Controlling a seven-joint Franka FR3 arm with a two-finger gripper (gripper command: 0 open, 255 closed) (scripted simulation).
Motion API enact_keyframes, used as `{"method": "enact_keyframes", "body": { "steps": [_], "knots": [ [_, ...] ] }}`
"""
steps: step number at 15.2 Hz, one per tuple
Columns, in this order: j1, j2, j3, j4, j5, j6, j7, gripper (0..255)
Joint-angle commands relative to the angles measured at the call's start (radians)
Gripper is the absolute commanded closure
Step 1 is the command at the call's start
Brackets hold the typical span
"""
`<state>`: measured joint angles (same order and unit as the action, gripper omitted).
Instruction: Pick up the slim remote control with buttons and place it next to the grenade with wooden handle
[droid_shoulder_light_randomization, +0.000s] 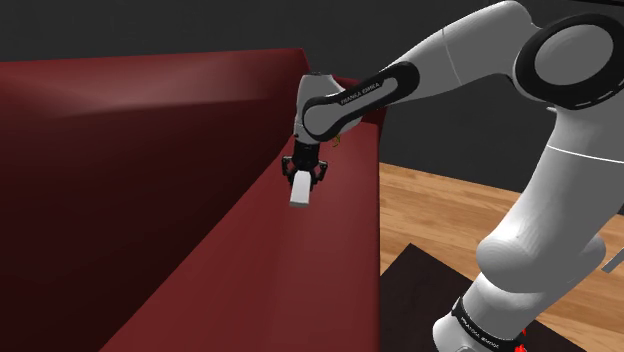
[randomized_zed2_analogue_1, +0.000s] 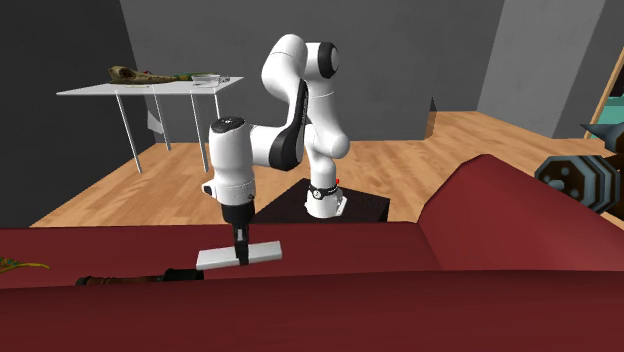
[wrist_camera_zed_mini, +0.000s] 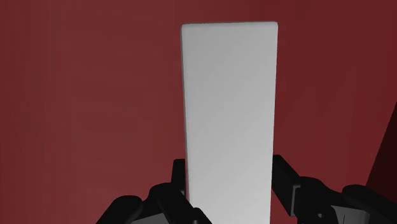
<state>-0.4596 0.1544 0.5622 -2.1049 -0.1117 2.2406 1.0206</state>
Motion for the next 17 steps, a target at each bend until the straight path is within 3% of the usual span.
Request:
{"method": "enact_keyframes", "body": {
  "steps": [1,7,15,16,17],
  "knots": [
    [0.002,0.018,-0.003,-0.009,-0.014,0.024,0.008,255],
    [0.014,0.078,-0.018,-0.035,-0.062,0.1,0.042,255],
    [0.014,0.078,-0.018,-0.035,-0.063,0.1,0.042,255],
    [0.015,0.078,-0.018,-0.036,-0.063,0.101,0.043,0],
    [0.013,0.077,-0.018,-0.037,-0.062,0.101,0.04,0]
  ]
}}
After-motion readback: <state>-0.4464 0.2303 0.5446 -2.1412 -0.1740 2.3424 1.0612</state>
